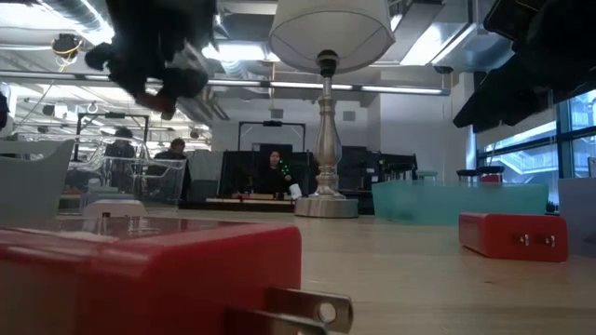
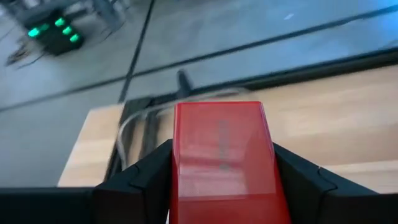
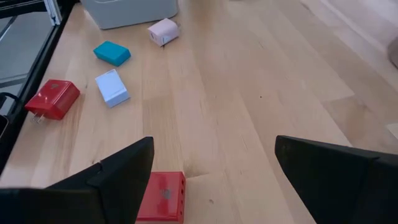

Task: Pick & Place Office items
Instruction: Put the red charger adapter into the transparent bin

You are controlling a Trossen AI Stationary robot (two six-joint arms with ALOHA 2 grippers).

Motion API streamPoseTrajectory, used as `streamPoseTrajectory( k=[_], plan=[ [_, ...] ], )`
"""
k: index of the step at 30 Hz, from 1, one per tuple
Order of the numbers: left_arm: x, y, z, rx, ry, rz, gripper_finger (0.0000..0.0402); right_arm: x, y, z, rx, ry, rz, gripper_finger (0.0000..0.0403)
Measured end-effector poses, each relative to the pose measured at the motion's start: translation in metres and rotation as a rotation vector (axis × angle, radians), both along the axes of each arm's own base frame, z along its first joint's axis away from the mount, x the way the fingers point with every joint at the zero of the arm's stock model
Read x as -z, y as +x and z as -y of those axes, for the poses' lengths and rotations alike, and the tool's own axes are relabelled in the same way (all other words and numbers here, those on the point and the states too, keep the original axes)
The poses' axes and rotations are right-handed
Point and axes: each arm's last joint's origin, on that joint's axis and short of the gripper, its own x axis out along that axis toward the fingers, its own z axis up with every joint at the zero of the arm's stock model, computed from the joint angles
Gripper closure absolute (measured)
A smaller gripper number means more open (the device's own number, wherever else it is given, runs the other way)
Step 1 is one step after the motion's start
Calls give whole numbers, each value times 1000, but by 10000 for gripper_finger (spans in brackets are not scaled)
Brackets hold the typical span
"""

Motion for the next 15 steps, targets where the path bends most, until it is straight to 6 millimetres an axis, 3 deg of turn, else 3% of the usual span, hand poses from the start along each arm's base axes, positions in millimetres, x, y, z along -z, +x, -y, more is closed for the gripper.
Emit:
streamPoseTrajectory(
  k=[7,15],
  plan=[
    [45,-17,-23,-104,-163,-105,192,0,0,0,0,0,0,64],
    [81,-26,-38,-94,-297,-49,192,0,0,0,-6,-9,0,64]
  ],
)
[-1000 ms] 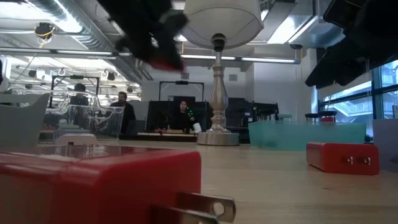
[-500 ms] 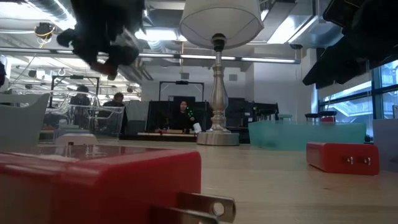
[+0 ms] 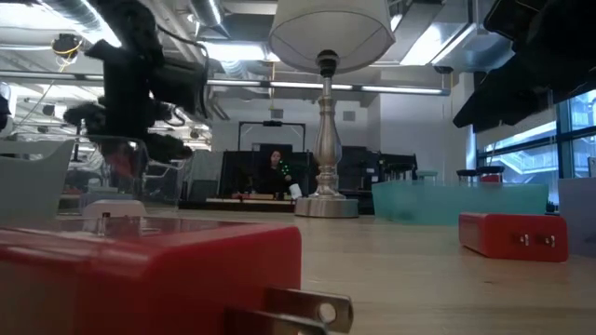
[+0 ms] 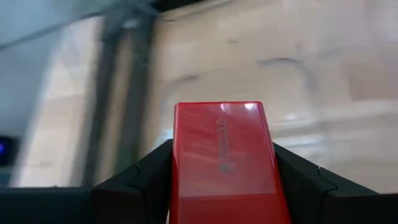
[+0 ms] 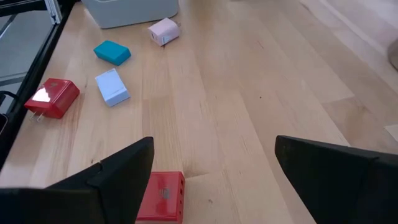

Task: Pick & Place Office items
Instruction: Put the red charger adapter into the transparent bin, then put the pink charger adapter into the transparent bin

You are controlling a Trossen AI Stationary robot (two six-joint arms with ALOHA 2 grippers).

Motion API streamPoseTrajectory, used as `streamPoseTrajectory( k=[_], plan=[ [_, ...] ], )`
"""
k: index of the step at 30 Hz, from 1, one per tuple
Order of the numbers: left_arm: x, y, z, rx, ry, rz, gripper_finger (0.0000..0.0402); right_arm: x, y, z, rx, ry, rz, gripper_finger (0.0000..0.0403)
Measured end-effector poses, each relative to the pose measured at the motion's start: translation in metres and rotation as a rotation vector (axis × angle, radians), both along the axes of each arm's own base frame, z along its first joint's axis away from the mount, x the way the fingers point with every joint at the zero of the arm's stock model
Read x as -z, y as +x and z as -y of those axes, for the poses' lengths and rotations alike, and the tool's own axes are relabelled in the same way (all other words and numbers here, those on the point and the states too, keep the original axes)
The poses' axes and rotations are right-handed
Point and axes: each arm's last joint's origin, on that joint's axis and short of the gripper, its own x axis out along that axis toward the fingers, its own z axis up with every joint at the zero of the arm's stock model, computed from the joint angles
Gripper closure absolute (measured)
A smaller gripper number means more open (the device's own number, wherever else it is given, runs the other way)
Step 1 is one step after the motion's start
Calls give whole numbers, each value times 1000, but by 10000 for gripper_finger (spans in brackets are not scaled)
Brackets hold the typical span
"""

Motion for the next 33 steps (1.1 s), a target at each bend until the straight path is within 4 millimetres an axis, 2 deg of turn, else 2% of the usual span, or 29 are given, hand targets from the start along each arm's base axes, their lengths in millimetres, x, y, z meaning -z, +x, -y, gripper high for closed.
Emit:
streamPoseTrajectory(
  k=[5,10,18,22,25,33],
  plan=[
    [10,3,-9,37,-28,71,192,0,0,0,0,0,0,64],
    [11,1,-15,67,-47,35,189,0,0,0,-2,-4,0,64],
    [11,0,-18,57,-45,29,152,0,0,0,-6,-10,-1,64],
    [8,-1,-18,78,-53,6,146,0,0,0,-6,-10,-1,64],
    [-1,0,-17,99,-80,-19,150,0,0,0,-6,-10,-1,64],
    [-54,1,-14,115,-54,-2,168,0,0,0,-7,-12,-1,64]
  ],
)
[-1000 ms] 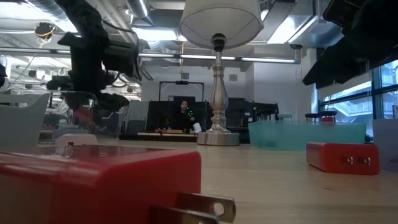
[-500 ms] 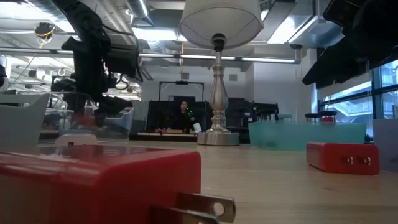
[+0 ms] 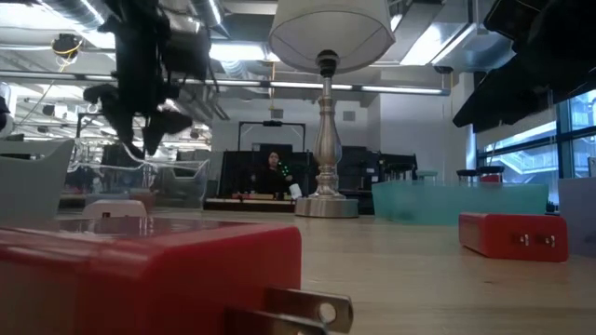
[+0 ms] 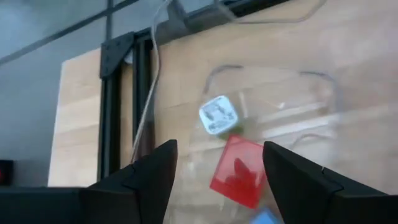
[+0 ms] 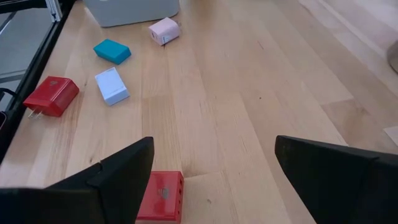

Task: Pick & Place Office items
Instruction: Put the pink charger adapter into the transparent bin

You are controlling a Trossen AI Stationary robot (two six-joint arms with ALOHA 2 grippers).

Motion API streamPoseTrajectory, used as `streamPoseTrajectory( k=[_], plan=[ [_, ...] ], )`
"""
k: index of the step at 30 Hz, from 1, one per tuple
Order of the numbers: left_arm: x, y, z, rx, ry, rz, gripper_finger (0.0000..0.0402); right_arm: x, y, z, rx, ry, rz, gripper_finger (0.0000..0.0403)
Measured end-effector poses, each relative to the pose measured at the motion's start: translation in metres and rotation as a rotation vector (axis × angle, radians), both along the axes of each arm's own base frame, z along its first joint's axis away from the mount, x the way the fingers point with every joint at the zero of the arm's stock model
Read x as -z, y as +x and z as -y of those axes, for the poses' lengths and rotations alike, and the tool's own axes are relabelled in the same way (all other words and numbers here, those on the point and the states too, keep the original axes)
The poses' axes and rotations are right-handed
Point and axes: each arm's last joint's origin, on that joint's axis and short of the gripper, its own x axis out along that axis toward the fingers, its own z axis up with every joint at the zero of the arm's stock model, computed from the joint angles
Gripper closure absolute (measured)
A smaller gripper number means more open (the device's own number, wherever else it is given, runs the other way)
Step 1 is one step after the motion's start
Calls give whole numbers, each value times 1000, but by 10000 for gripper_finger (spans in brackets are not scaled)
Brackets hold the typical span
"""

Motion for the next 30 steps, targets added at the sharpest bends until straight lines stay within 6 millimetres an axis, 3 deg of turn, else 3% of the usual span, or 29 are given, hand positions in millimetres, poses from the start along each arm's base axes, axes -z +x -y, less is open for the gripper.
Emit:
streamPoseTrajectory(
  k=[3,7,16,23,30],
  plan=[
    [-15,4,9,126,-39,36,173,0,0,0,0,0,0,64],
    [-24,16,35,443,-154,95,184,0,0,0,0,-1,-1,64],
    [-23,47,128,1114,-293,191,198,0,0,0,-1,0,0,64],
    [-5,62,184,1324,-307,219,168,0,0,1,23,-16,11,64],
    [26,73,204,1450,-307,68,142,0,0,1,29,-20,4,64]
  ],
)
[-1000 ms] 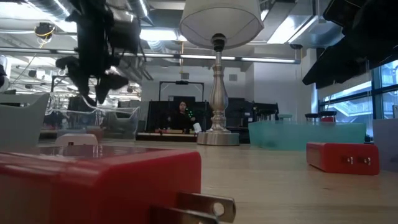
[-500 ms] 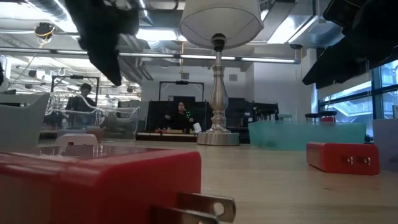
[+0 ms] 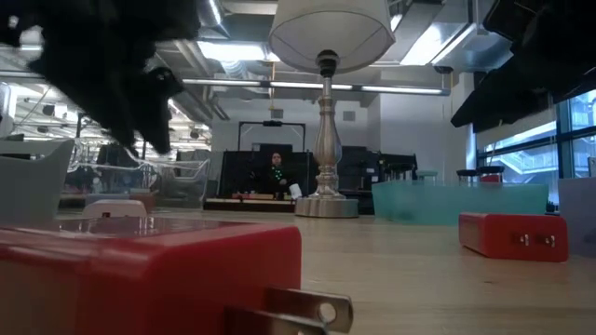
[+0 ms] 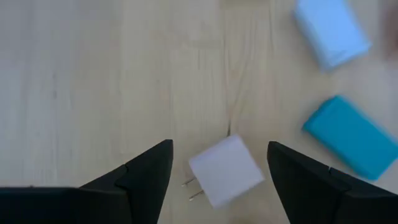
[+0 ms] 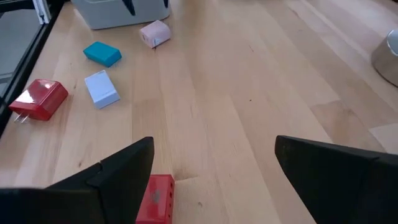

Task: Pick & Place Office items
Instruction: Put the pink charger adapter into the transparent bin

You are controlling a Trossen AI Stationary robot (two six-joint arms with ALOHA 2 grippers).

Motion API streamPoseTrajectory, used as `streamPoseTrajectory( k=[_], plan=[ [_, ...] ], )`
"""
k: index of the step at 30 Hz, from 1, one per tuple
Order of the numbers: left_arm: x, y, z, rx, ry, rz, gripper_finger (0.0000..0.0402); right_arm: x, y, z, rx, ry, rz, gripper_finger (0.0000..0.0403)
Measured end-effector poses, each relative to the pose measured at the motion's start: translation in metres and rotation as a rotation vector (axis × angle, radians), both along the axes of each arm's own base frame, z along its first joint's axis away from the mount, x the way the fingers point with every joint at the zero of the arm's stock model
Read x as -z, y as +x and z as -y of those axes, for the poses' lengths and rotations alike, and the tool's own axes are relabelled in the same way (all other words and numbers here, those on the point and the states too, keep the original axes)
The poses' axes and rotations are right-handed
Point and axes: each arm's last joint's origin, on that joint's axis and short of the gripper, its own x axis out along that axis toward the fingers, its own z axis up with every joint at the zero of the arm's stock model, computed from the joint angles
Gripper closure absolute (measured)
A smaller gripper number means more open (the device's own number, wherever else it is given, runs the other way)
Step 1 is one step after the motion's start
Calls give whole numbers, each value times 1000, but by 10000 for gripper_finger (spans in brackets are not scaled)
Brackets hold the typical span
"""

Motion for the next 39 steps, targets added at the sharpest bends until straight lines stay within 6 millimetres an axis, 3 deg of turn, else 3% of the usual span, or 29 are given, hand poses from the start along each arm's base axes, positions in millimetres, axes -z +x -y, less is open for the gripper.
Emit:
streamPoseTrajectory(
  k=[9,23,31,39],
  plan=[
    [24,6,4,235,151,-101,152,0,0,1,63,14,13,64],
    [20,16,4,384,330,-1,173,0,0,1,43,-8,8,64],
    [16,22,6,380,329,77,170,1,0,1,24,6,0,64],
    [15,24,8,222,224,124,171,2,-1,-2,-62,65,-40,64]
  ],
)
